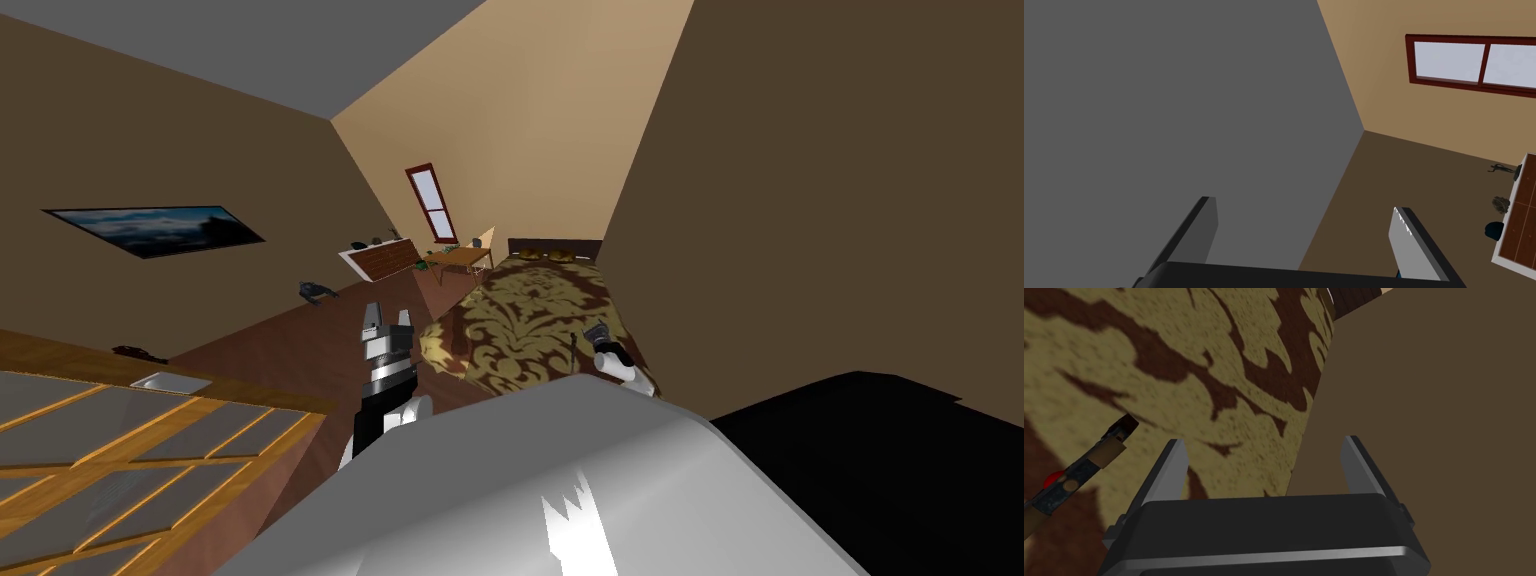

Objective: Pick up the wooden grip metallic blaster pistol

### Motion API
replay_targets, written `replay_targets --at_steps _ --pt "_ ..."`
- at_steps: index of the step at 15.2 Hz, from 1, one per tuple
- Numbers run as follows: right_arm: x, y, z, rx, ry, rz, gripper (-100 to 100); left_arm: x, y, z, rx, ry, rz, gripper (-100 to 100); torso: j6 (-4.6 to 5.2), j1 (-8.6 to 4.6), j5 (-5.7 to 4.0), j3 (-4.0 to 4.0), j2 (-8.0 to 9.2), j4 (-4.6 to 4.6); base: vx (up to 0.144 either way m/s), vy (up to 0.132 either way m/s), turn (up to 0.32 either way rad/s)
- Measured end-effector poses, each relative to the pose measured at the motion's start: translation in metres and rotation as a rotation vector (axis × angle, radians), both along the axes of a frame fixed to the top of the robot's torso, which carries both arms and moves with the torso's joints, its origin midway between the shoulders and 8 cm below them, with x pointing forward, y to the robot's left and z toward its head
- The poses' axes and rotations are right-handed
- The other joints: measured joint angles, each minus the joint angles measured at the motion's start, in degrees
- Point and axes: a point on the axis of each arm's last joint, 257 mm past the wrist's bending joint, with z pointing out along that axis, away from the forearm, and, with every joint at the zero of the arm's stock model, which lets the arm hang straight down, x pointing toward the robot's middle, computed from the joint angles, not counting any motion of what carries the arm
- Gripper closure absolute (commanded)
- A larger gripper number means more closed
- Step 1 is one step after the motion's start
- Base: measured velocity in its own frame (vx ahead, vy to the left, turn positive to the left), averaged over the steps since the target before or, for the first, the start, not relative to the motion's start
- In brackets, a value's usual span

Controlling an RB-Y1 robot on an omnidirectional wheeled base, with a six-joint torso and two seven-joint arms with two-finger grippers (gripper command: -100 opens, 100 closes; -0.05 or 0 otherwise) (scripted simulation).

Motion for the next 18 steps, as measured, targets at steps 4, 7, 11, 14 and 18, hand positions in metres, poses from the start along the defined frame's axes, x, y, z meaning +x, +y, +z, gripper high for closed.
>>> replay_targets --at_steps 4,7,11,14,18 --pt "-0.015 -0.006 -0.029 0.093 0.033 -0.059 -100 0.0 0.0 0.0 0.0 0.0 0.0 0 0.0 0.0 0.0 0.03 0.06 0.01 0.048 0.021 -0.001" --pt "-0.023 -0.011 -0.048 0.167 0.051 -0.106 -100 0.0 0.0 0.0 0.0 0.0 0.0 0 0.0 -0.01 0.0 0.02 0.04 0.01 0.053 0.016 0.0" --pt "-0.043 -0.013 -0.081 0.295 0.082 -0.19 -100 0.0 0.0 0.0 0.0 0.0 0.0 0 0.01 0.01 0.0 -0.02 -0.03 -0.01 0.07 0.02 -0.003" --pt "-0.057 -0.011 -0.108 0.404 0.099 -0.262 -100 0.0 0.0 0.0 0.0 0.0 0.0 0 0.0 -0.01 0.0 -0.03 -0.05 -0.01 0.067 0.015 -0.003" --pt "-0.08 -0.002 -0.139 0.538 0.125 -0.352 -100 0.0 0.0 0.0 0.0 0.0 0.0 0 0.0 -0.02 0.0 0.0 0.01 0.0 0.058 0.012 -0.006"
